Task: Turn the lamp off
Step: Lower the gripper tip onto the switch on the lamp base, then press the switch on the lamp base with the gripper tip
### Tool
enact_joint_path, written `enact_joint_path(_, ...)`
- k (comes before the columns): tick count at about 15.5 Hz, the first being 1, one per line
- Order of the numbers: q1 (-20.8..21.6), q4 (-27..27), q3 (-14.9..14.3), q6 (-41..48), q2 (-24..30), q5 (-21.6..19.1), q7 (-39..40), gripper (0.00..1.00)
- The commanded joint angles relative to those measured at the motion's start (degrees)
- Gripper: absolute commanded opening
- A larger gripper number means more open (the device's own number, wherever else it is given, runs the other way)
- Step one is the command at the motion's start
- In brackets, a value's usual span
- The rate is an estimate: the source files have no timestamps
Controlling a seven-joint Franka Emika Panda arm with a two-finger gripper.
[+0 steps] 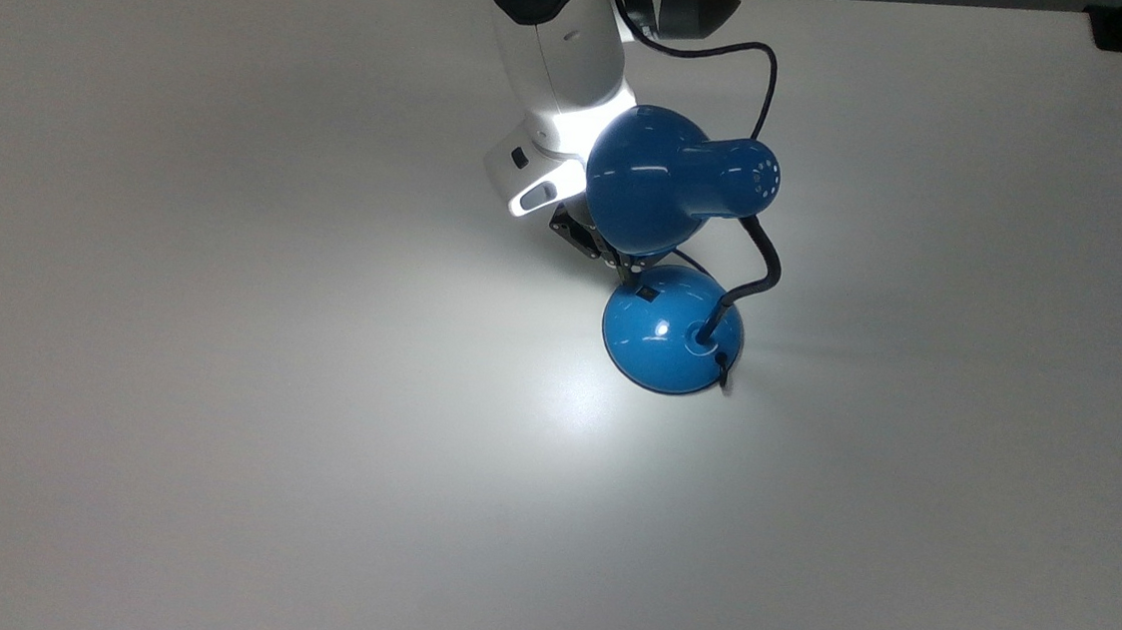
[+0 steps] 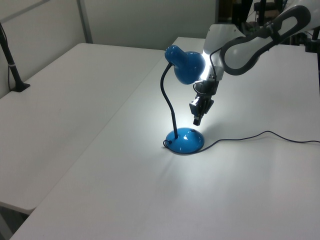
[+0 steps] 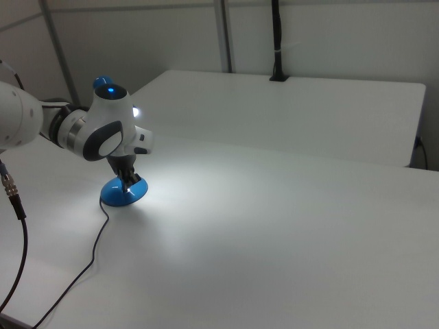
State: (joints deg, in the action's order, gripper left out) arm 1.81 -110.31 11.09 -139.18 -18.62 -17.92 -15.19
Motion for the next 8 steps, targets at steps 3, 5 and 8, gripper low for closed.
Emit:
enact_joint_path(3,1.2,-0.2,0.1,-4.2,-1.3,-1.4,-1.1,0.00)
enact_joint_path(5,1.3,-0.2,0.1,-4.7,-1.3,-1.7,-1.1,0.00)
enact_joint_path(8,1.3,-0.2,0.1,-4.7,-1.4,-1.8,-1.1,0.00)
